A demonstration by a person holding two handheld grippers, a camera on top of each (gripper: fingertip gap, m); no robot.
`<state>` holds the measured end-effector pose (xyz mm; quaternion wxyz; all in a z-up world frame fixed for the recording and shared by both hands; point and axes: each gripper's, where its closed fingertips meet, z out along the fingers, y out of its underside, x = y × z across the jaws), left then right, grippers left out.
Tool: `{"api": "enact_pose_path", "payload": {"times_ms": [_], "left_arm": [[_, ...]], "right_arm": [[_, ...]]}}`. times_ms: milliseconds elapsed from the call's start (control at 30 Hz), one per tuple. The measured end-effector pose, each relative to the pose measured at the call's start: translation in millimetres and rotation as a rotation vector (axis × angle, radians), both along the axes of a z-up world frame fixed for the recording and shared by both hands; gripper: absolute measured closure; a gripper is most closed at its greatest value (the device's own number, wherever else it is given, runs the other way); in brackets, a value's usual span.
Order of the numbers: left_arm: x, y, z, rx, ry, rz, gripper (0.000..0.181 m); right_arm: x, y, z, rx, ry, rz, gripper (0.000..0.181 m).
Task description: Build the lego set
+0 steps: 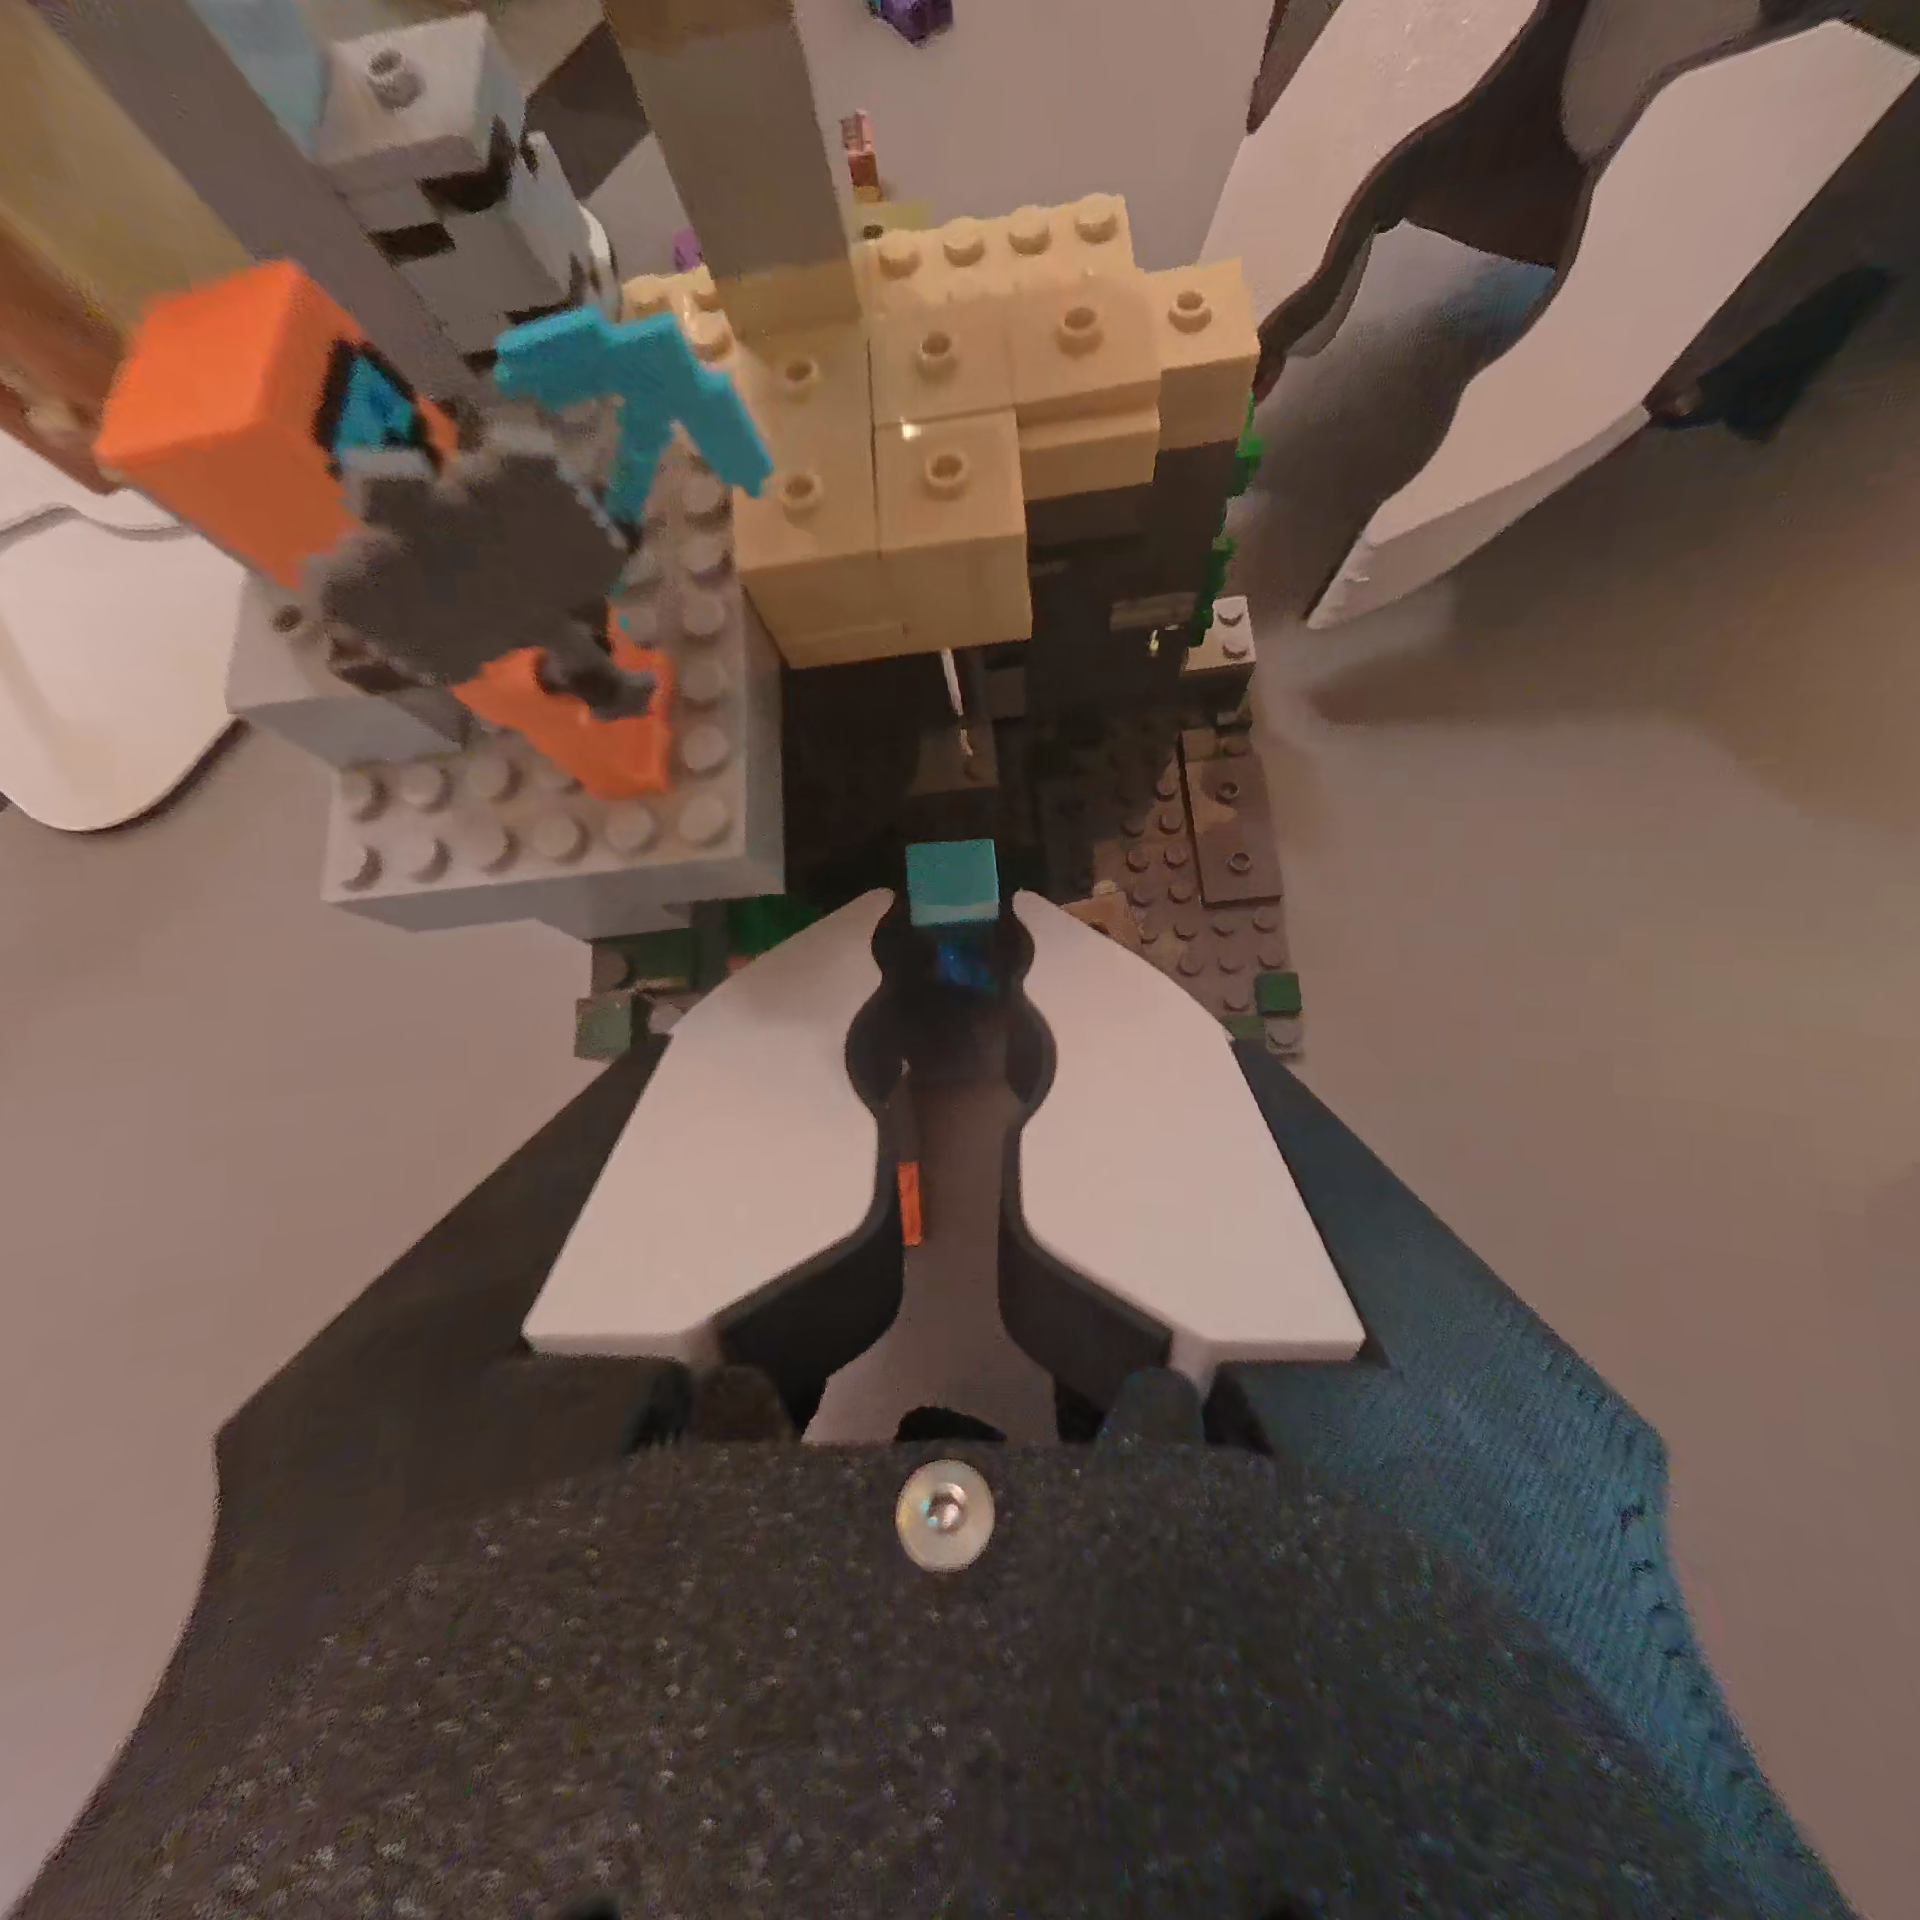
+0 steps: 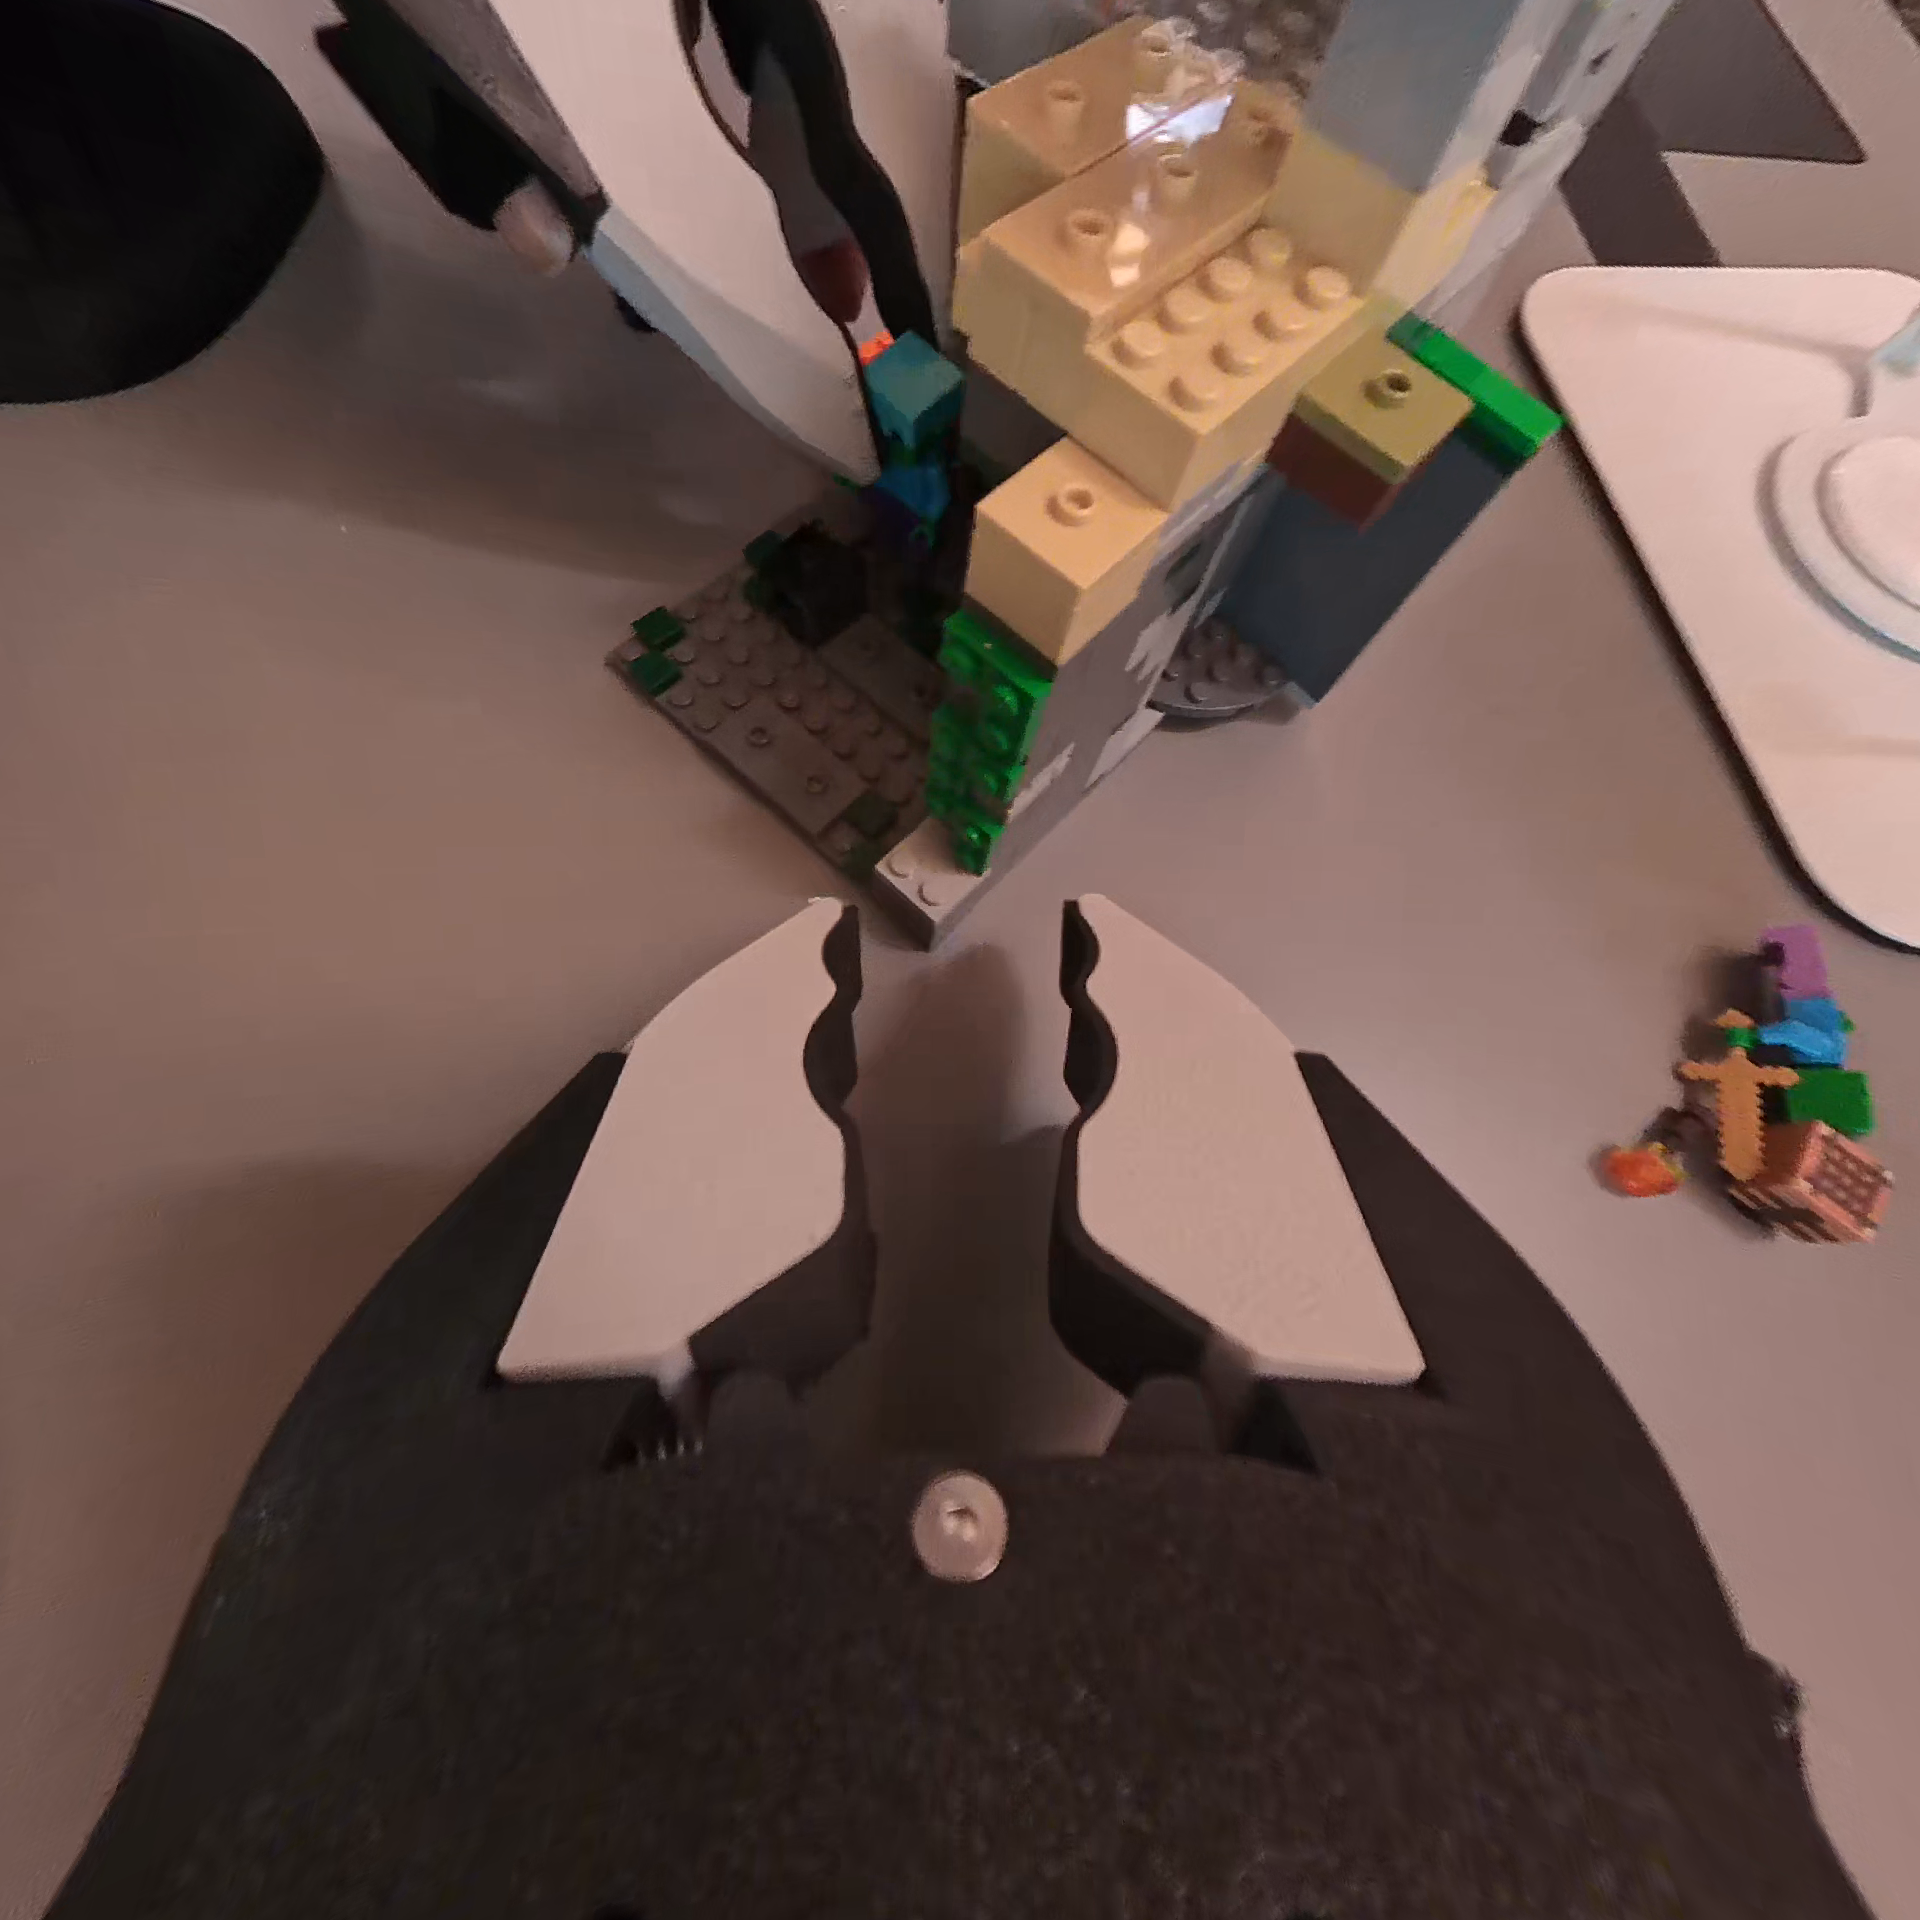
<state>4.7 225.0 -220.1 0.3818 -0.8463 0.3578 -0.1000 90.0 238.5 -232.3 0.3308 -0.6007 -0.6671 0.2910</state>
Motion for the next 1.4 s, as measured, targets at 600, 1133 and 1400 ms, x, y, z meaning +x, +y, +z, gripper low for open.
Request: {"api": "enact_pose_path", "payload": {"times_ms": [600, 1133, 1400], "left_arm": [[-9, 0, -2, -0.060, 0.071, -0.150, 0.166], [-15, 2, -3, -0.062, 0.097, -0.176, 0.166], [-17, 2, -3, -0.057, 0.095, -0.169, 0.165]], "right_arm": [[0, -8, 0, -0.009, 0.006, 0.017, 0.149], [4, -5, 3, -0.013, 0.024, -0.007, 0.150], [5, -7, -2, -0.018, 0.013, -0.002, 0.151]]}}
